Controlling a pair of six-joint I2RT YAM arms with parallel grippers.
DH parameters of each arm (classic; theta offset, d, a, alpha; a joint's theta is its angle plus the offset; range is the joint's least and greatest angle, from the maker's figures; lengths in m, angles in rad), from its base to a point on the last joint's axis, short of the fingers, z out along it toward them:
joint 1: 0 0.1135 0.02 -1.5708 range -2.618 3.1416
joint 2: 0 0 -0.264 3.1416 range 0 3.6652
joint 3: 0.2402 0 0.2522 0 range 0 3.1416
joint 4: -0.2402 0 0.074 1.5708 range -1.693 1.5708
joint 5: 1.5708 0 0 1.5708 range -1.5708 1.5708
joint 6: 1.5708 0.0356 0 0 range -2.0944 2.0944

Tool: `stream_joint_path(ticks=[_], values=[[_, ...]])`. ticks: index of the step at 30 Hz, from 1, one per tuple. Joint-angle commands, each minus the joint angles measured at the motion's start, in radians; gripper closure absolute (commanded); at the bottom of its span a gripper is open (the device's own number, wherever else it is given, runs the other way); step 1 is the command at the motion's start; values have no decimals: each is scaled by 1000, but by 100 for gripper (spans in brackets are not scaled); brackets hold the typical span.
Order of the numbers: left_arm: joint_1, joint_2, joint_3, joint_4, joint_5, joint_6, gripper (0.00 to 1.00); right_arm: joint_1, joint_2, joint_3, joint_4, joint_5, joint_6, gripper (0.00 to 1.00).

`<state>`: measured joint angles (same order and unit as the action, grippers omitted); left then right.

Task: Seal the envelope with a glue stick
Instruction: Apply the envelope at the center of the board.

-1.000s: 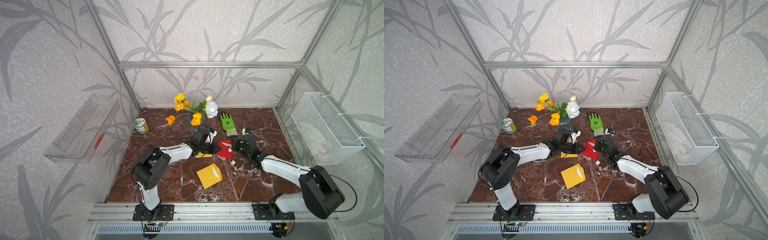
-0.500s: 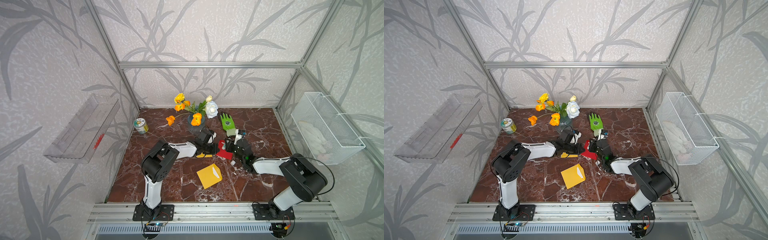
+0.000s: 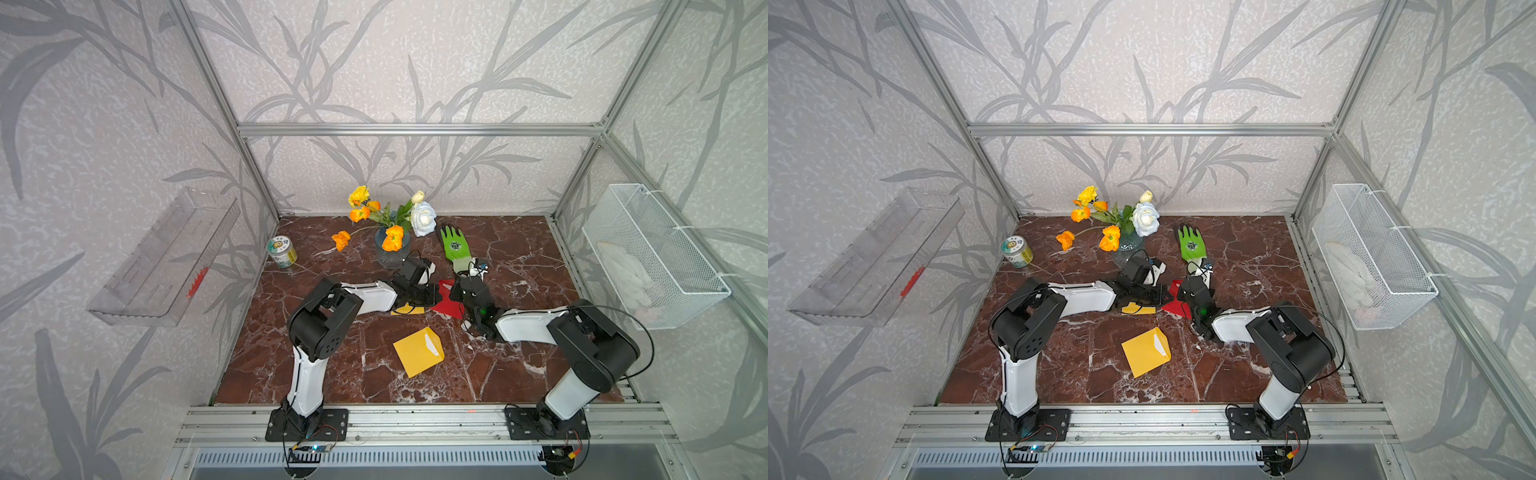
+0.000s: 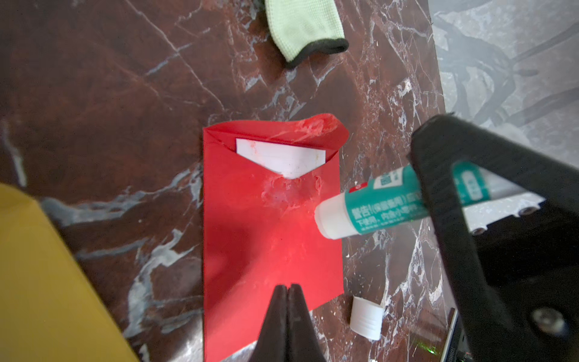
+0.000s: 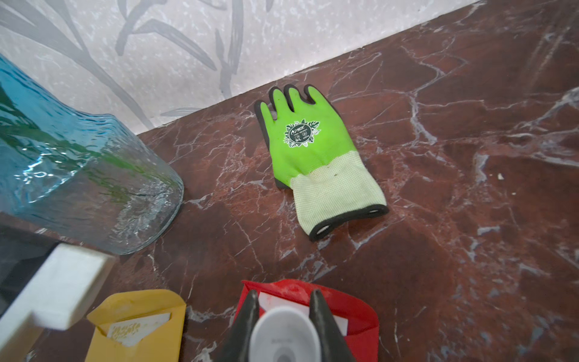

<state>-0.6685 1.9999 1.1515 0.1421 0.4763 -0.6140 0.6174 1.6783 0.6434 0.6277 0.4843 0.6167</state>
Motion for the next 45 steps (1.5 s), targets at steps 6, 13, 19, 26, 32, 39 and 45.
stream_joint_path(ticks=[6,13,19,26,32,39,45], values=[[-4,63,25,6,25,-3,100,25,62,56,-106,103,59,100],[-4,75,11,19,43,-6,100,63,111,98,-162,193,84,100],[-3,80,5,25,58,-4,100,82,156,114,-145,237,143,100],[-3,91,7,19,70,0,100,95,141,111,-129,257,163,100],[-3,88,2,7,65,4,100,94,61,67,-86,245,140,100],[0,90,2,2,61,3,100,93,80,-78,362,83,-97,100],[3,93,5,-5,73,5,100,79,205,-168,778,-143,-245,100]])
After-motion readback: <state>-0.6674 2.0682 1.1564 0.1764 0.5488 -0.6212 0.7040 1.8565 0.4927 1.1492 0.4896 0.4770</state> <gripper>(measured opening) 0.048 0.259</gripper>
